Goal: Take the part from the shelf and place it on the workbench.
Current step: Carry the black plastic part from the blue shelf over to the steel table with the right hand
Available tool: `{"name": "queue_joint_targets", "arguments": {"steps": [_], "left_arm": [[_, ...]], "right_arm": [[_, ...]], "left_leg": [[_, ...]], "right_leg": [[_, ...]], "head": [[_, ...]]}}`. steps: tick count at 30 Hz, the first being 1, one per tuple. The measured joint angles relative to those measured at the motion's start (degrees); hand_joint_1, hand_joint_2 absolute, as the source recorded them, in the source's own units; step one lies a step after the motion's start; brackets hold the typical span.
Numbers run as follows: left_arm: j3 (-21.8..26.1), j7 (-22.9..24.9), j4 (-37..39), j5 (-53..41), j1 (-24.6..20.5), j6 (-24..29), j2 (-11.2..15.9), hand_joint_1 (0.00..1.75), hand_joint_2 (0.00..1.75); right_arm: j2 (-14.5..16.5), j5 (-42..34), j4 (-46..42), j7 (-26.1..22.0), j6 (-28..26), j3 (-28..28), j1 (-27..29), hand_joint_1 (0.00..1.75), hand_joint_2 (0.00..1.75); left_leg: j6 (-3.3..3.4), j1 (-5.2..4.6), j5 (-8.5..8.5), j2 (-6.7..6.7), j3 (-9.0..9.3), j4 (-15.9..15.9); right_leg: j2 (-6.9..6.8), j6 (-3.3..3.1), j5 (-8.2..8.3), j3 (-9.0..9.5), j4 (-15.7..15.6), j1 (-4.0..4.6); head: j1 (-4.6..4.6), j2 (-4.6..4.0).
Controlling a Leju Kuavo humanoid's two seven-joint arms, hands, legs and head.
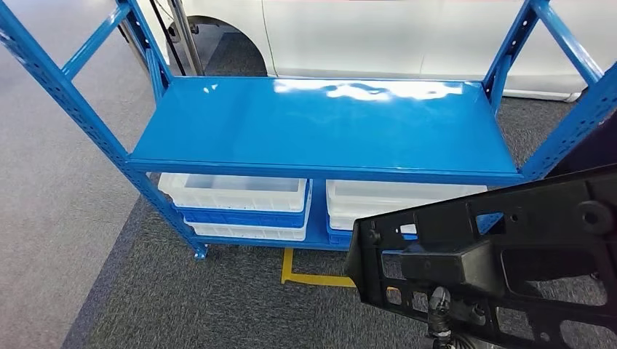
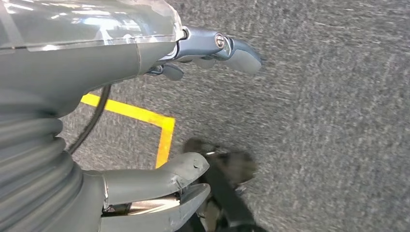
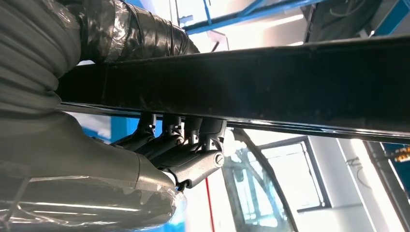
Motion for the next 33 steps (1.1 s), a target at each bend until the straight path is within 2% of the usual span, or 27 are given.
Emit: {"name": "queue_joint_targets", "arguments": {"steps": [1,2,3,4,5,6,7,8,10,11,13,15,16,17,18,19,20,21,22,24,25,27,29,30,31,32,33], "left_arm": [[0.1,-0.1,0.0,0.0,0.0,0.0,0.0,0.0,1.75],[0.2,-0.1,0.0,-0.1,0.0,0.0,0.0,0.0,1.75],[0.2,-0.2,0.0,-0.1,0.0,0.0,0.0,0.0,1.75],[0.2,-0.2,0.0,-0.2,0.0,0.0,0.1,0.0,1.75],[0.2,-0.2,-0.1,-0.3,0.0,0.0,0.1,0.0,1.75],[0.3,-0.3,-0.1,-0.4,0.0,0.0,0.2,0.0,1.75],[0.3,-0.4,-0.2,-0.5,-0.1,0.0,0.2,0.0,1.75],[0.3,-0.5,-0.2,-0.5,-0.2,0.0,0.2,0.0,1.75],[0.4,-0.7,-0.2,-0.6,-0.3,0.1,0.1,0.0,1.75],[0.5,-0.7,-0.2,-0.7,-0.4,0.1,0.1,0.0,1.75],[0.6,-0.8,-0.3,-0.8,-0.2,0.2,0.1,0.0,1.75],[0.7,-0.8,-0.3,-1.0,0.0,0.2,0.1,0.0,1.75],[0.8,-0.9,-0.3,-1.1,0.1,0.1,0.1,0.0,1.75],[0.9,-0.9,-0.3,-1.2,0.1,0.0,0.1,0.0,1.75],[1.0,-1.0,-0.3,-1.2,0.1,0.0,0.1,0.0,1.75],[1.0,-1.0,-0.3,-1.2,0.1,-0.1,0.1,0.0,1.75],[1.1,-1.0,-0.3,-1.3,0.0,-0.2,0.1,0.0,1.75],[1.1,-1.0,-0.3,-1.3,0.0,-0.2,0.1,0.0,1.75],[1.2,-1.1,-0.3,-1.3,0.0,-0.2,0.2,0.0,1.75],[1.3,-1.1,-0.3,-1.3,-0.3,-0.2,0.2,0.0,1.75],[1.3,-1.2,-0.3,-1.3,-0.5,-0.3,0.2,0.0,1.75],[1.4,-1.3,-0.3,-1.5,-0.5,-0.3,0.1,0.0,1.75],[1.6,-1.5,-0.3,-1.7,-0.3,-0.4,0.1,0.0,1.75],[1.6,-1.5,-0.3,-1.7,-0.2,-0.4,0.2,0.0,1.75],[1.7,-1.5,-0.3,-1.8,-0.1,-0.4,0.2,0.0,1.75],[1.7,-1.5,-0.3,-1.8,0.0,-0.4,0.2,0.0,1.75],[1.8,-1.6,-0.3,-1.9,0.0,-0.5,0.2,0.0,1.75]], "right_arm": [[0.0,0.0,0.0,0.0,0.1,-0.1,0.1,1.75,1.75],[0.1,0.0,0.0,0.0,0.1,-0.2,0.2,1.75,1.75],[0.2,-0.1,0.0,0.0,0.2,-0.4,0.3,1.75,1.75],[0.3,-0.2,0.0,0.0,0.3,-0.5,0.4,1.75,1.75],[0.4,-0.3,0.0,0.0,0.4,-0.6,0.4,1.75,1.75],[0.6,-0.4,-0.1,0.0,0.5,-0.7,0.4,1.75,1.75],[0.6,-0.4,-0.1,0.0,0.6,-0.8,0.4,1.75,1.75],[0.7,-0.4,-0.1,0.0,0.6,-0.8,0.4,1.75,1.75],[0.8,-0.3,-0.2,0.0,0.5,-0.9,0.5,1.75,1.75],[0.8,-0.2,-0.3,0.0,0.5,-1.0,0.6,1.75,1.75],[0.8,-0.1,-0.5,0.0,0.2,-1.1,0.6,1.75,1.75],[0.8,0.0,-0.5,0.0,-0.3,-1.1,0.7,1.75,1.75],[0.8,0.0,-0.5,0.0,-0.5,-1.2,0.8,1.75,1.75],[0.8,0.0,-0.5,0.0,-0.7,-1.3,0.9,1.75,1.75],[0.8,0.0,-0.5,0.0,-0.8,-1.4,1.0,1.75,1.75],[0.8,0.0,-0.5,0.0,-0.9,-1.5,1.1,1.75,1.75],[0.8,0.0,-0.5,0.0,-0.9,-1.6,1.1,1.75,1.75],[0.8,0.0,-0.6,0.0,-0.9,-1.7,1.2,1.75,1.75],[0.8,0.0,-0.6,0.0,-0.9,-1.7,1.3,1.75,1.75],[0.8,0.0,-0.8,0.0,-1.0,-1.8,1.4,1.75,1.75],[0.9,0.1,-0.9,0.0,-1.0,-1.9,1.5,1.75,1.75],[1.2,0.5,-1.2,0.0,-1.0,-2.1,1.7,1.75,1.75],[1.7,1.0,-1.4,0.0,-1.2,-2.3,1.8,1.75,1.75],[1.8,1.1,-1.5,0.0,-1.4,-2.4,1.9,1.75,1.75],[1.9,1.1,-1.5,0.0,-1.5,-2.6,2.0,1.75,1.75],[2.0,1.1,-1.5,0.0,-1.5,-2.9,2.2,1.75,1.75],[2.0,1.1,-1.5,0.0,-1.5,-3.1,2.3,1.75,1.75]], "left_leg": [[0.33,-0.18,0.15,-0.16,-0.03,2.4],[0.84,-0.41,1.52,-0.28,0.69,3.1],[1.57,-0.74,3.45,-0.51,2.32,1.9],[2.58,-1.21,5.03,-1.31,4.88,-1.1],[3.74,-1.63,5.42,-2.49,7.96,-5.4],[4.48,-1.92,5.03,-3.53,10.79,-9.6],[4.96,-2.21,4.23,-4.31,12.83,-13.0],[5.07,-2.32,3.53,-4.38,13.87,-15.0],[4.79,-2.14,4.03,-3.25,14.19,-16.7],[4.84,-1.89,4.61,-2.55,14.18,-17.3],[4.86,-1.5,5.61,-0.99,13.94,-18.1],[4.82,-1.4,5.93,0.57,13.2,-18.0],[4.69,-1.3,5.96,1.37,12.84,-17.7],[4.47,-1.14,5.91,2.14,12.53,-17.4],[4.15,-0.91,5.76,2.81,12.29,-17.0],[3.71,-0.68,5.49,3.42,12.13,-16.4],[3.19,-0.59,5.16,3.96,11.89,-15.8],[2.69,-0.6,4.85,4.4,11.77,-15.2],[2.25,-0.66,4.62,4.75,11.72,-14.7],[1.6,-0.74,4.54,5.4,11.82,-14.5],[1.28,-0.6,4.33,5.2,11.81,-14.4],[0.79,-0.31,2.43,3.05,10.87,-12.3],[0.51,-0.08,-1.38,0.44,7.92,-5.7],[0.46,-0.04,-3.01,-0.03,6.11,-1.8],[0.45,-0.04,-3.7,-0.21,4.77,1.1],[0.51,-0.04,-3.17,-0.28,4.28,1.9],[0.64,-0.03,-1.49,-0.41,4.85,0.4]], "right_leg": [[0.5,-0.11,0.64,-0.86,0.0,0.29],[1.01,-0.19,1.3,-1.66,0.0,0.59],[1.54,-0.25,1.92,-2.37,0.1,0.91],[2.09,-0.31,2.51,-2.95,0.1,1.17],[2.57,-0.28,3.03,-3.38,0.1,1.43],[3.01,-0.18,3.54,-3.67,0.1,1.54],[3.45,0.01,4.05,-3.89,0.0,1.5],[3.88,0.27,4.55,-4.07,-0.1,1.42],[4.46,0.83,5.22,-4.46,-0.2,1.45],[3.96,1.16,4.61,-4.87,0.4,1.52],[1.97,1.96,1.15,-6.68,4.7,1.25],[0.56,3.02,-2.91,-9.0,11.7,0.36],[0.2,3.54,-3.84,-9.4,13.8,-0.15],[-0.11,4.04,-3.72,-8.73,13.9,-0.62],[-0.57,4.49,-2.7,-6.92,11.8,-1.02],[-1.46,4.9,-1.51,-4.4,8.1,-1.35],[-2.37,4.99,-0.67,-2.22,4.7,-1.35],[-3.02,4.72,-0.21,-0.75,2.2,-1.29],[-3.37,4.26,-0.23,-0.2,1.1,-1.14],[-2.64,3.08,-0.25,-0.58,1.1,-0.91],[-2.23,2.66,-0.15,-0.72,1.0,-0.95],[-1.37,1.85,0.2,-0.92,0.8,-1.13],[-0.36,1.3,0.49,-1.17,0.6,-1.14],[0.25,1.17,0.56,-1.29,0.6,-1.08],[0.95,1.09,0.61,-1.35,0.6,-1.01],[1.7,1.07,0.63,-1.36,0.7,-0.97],[2.49,1.07,0.63,-1.32,0.8,-0.96]], "head": [[0.0,0.01],[0.0,0.01],[0.0,0.01],[0.01,0.01],[0.02,0.01],[0.03,0.01],[0.04,0.01],[0.03,0.01],[0.04,0.01],[0.13,0.01],[0.32,0.01],[0.38,0.0],[0.39,0.0],[0.39,0.0],[0.39,0.0],[0.39,0.0],[0.39,0.0],[0.38,0.0],[0.36,0.0],[0.33,0.0],[0.32,0.0],[0.31,0.01],[0.29,0.01],[0.28,0.0],[0.28,0.0],[0.28,0.0],[0.28,0.0]]}}
